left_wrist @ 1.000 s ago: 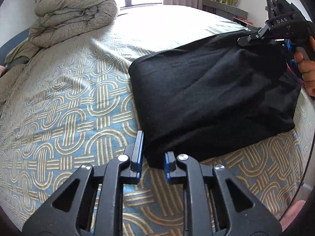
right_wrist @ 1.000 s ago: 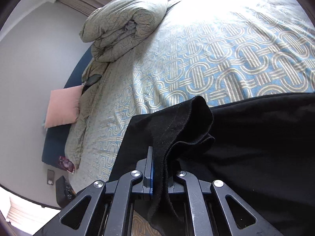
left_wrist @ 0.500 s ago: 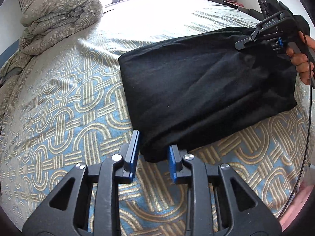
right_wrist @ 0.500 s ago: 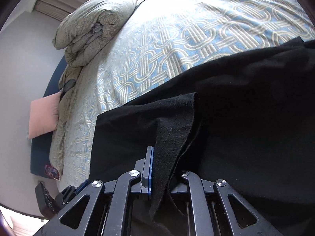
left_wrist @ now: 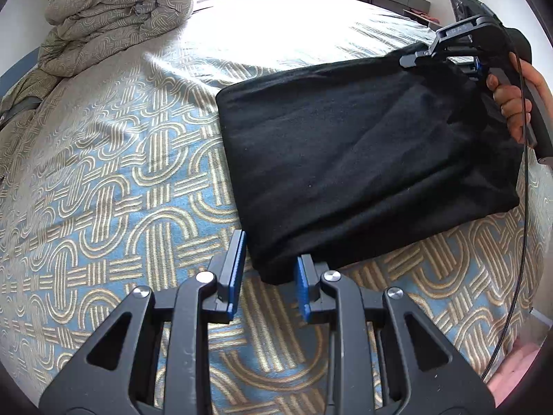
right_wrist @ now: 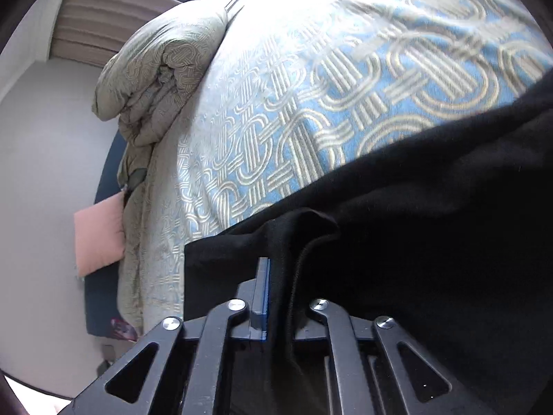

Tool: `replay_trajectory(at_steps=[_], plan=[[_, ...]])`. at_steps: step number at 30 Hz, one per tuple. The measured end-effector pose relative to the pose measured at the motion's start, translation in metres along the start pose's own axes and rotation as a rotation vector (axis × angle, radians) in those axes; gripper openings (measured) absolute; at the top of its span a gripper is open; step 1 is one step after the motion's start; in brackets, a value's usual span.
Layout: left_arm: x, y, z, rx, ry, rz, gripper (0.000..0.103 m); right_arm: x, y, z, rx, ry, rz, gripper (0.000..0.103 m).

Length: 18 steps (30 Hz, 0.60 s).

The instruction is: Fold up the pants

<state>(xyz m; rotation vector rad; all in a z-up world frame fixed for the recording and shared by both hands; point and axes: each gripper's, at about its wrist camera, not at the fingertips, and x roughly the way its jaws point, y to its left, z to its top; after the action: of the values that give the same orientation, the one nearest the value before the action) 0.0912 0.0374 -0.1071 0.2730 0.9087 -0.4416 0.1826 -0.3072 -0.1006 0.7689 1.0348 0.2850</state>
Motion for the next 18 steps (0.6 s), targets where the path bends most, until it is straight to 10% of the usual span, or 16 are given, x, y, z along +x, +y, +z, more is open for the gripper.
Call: replay_trajectory(at_steps=[5, 8, 18], plan=[[0.005, -0.003, 0.001, 0.004, 0.008, 0.000, 0.028, -0.019, 0.039, -0.002, -0.216, -0.165, -0.107, 0.021], [0.004, -0.003, 0.000, 0.000, 0.004, -0.001, 0.028, -0.005, 0.017, 0.007, -0.132, -0.063, -0.193, 0.041], [0.007, -0.001, 0.003, -0.009, 0.009, -0.012, 0.030, -0.032, -0.027, -0.033, -0.098, 0.133, 0.060, 0.055]])
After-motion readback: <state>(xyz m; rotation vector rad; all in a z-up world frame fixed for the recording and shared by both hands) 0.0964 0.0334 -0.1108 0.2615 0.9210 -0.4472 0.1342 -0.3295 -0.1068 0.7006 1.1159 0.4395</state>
